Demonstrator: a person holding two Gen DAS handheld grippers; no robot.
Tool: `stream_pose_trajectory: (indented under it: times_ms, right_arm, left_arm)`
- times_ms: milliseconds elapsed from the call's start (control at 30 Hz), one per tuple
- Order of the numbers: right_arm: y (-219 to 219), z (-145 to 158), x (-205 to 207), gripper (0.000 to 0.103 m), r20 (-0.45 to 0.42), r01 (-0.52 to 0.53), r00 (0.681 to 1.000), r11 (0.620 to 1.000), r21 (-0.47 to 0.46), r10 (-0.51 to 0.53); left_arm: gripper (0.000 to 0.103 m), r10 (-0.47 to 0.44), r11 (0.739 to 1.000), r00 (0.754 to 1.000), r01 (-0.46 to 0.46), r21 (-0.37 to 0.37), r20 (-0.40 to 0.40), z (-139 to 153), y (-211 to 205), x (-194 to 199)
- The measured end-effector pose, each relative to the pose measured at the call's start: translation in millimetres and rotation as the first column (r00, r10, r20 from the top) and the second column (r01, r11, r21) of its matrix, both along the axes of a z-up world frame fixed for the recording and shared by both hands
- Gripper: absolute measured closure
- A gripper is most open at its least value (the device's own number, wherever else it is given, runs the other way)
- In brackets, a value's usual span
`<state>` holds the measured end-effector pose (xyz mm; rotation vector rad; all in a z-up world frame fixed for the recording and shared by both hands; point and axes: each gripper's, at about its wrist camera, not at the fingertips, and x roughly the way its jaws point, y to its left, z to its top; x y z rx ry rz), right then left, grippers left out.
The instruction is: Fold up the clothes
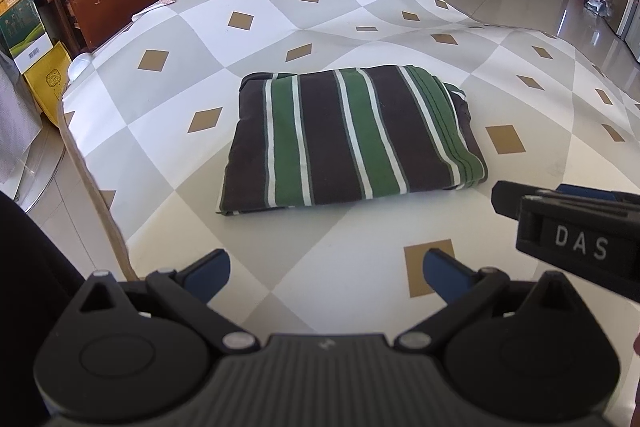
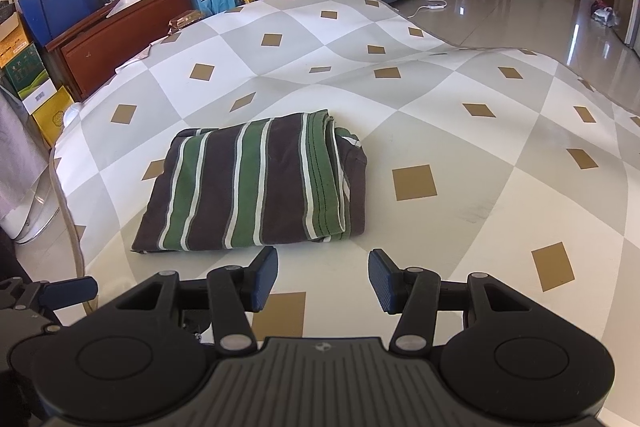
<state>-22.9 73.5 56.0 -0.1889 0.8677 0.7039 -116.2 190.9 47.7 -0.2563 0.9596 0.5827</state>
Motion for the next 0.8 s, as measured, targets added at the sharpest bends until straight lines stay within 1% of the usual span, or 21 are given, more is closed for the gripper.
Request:
stream_pose_trajectory:
  times_ms: [433, 800]
  right_arm:
    - [3.8, -5.3, 1.8, 0.053, -0.01, -0.001, 1.0, 1.0, -0.011, 0.0]
    - [-2.3, -4.3, 4.2, 0.054, -0.01, 0.025, 1.0, 1.0, -0.009, -0.026]
  left_arm:
    - [0.0, -0.006, 1.0, 1.0, 0.006, -0.019, -0.019, -7.9, 2.7, 4.0]
    - [0.0, -0.018, 0.999, 1.0, 0.018, -0.027, -0.017, -7.7, 1.4, 4.3]
